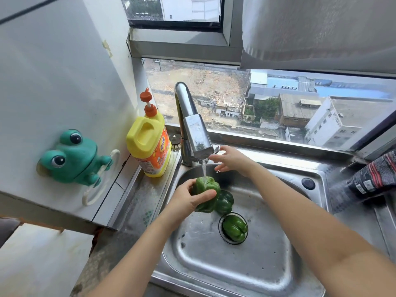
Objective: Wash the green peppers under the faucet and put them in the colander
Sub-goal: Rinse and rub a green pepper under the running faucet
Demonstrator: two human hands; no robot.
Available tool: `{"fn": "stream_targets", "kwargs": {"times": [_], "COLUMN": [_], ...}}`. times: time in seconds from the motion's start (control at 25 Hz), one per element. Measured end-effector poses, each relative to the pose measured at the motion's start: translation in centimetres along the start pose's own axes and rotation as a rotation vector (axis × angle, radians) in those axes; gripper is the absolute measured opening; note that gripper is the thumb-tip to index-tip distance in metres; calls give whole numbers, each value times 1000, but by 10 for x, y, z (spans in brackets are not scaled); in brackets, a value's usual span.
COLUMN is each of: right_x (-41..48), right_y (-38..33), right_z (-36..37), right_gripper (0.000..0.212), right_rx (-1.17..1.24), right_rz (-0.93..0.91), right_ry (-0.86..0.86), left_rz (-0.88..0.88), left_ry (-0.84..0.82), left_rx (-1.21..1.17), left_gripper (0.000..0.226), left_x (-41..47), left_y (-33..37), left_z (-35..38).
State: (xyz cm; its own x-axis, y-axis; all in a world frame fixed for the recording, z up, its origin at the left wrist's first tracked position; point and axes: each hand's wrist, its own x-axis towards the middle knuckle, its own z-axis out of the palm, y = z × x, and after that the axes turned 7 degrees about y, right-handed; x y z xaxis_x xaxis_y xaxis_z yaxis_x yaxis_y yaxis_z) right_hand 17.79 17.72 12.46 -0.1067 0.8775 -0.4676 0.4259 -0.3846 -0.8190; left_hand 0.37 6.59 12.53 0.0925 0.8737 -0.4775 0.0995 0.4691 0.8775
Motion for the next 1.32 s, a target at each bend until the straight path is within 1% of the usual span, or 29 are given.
{"fn": "stream_targets", "kwargs": {"times": [0.08,0.16,0.24,0.32,0.36,0.48,0.6,0.68,0.84,0.92,1.08,1.2,1.32], "right_x": [9,19,24,30,33,40,44,45,42,43,46,48,40], "right_y": [1,6,5,1,-1,-6,-12,-16,-15,-20,-44,-43,-38], "right_z": [9,18,24,27,27,32,37,39,46,50,53,53,48], "right_gripper": [59,47,29,9,2,8,7,9,7,7,13,14,26], "right_rx": [85,80,-8,-138,-184,-237,-208,-189,-181,-212,-413,-429,-439], "right_rz": [-33,-36,-64,-106,-119,-125,-104,-77,-90,-99,-98,-100,-107], "right_ry": [-39,-12,69,157,185,236,255,271,394,424,375,380,329], "left_rz": [73,112,129,123,123,130,118,106,79,71,60,70,69], "left_ry": [11,-5,-24,-13,2,23,14,12,36,65,95,101,92], "left_rx": [17,70,131,134,141,168,164,146,147,114,71,77,89], "left_gripper": [62,65,69,67,67,72,77,77,80,81,84,84,82], "left_x": [-2,-2,-4,-5,-5,-5,-5,-6,-9,-10,-6,-4,-4], "left_y": [-4,-10,-13,-14,-15,-19,-23,-24,-31,-32,-30,-27,-24], "left_z": [-3,-8,-12,-14,-16,-23,-28,-30,-33,-35,-39,-39,-36]}}
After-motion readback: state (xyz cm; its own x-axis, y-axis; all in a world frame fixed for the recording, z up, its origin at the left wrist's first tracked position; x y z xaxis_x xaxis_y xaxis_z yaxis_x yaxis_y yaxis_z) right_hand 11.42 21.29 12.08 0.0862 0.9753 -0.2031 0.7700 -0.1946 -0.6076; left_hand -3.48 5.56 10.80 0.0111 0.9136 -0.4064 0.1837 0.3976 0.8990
